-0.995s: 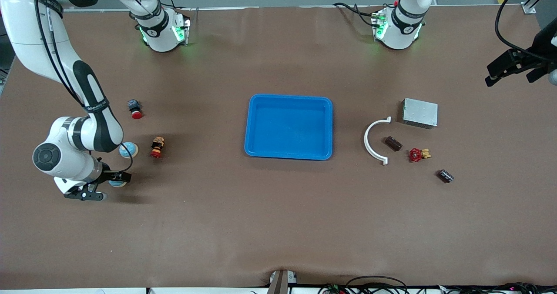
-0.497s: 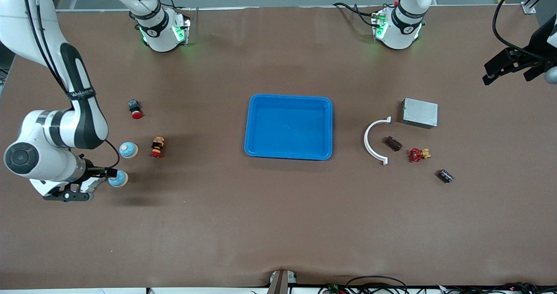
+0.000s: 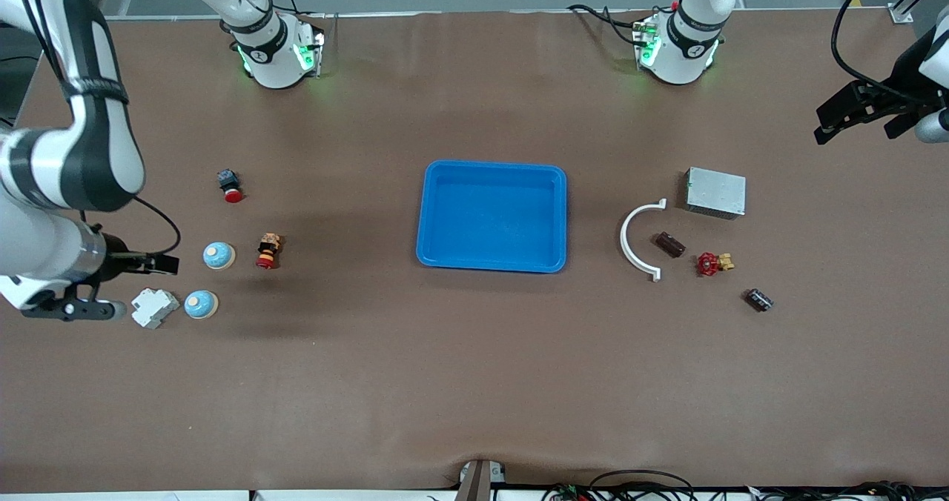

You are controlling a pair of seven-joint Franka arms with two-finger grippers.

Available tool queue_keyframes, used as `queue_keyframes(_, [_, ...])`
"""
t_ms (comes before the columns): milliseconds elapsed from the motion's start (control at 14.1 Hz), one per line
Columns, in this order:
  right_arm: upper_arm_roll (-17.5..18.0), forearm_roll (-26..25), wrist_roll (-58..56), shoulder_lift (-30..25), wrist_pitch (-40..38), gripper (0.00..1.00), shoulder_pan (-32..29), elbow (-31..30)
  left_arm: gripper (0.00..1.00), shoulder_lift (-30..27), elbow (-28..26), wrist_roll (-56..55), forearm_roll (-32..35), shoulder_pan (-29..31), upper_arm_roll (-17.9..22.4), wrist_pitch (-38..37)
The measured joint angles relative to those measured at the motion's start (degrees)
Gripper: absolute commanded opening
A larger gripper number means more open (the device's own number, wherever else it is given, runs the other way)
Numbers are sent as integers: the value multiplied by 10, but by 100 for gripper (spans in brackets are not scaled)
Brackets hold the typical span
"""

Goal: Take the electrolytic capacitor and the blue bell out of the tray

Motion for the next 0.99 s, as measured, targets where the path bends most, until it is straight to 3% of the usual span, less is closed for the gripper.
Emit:
queue_keyframes(569, [1,21,0,-120,-66,100,0,-1,100,-2,0,0,0,0,0,0])
queue_keyframes(995, [1,37,0,-165,-92,100,0,-3,100,-4,0,0,0,0,0,0])
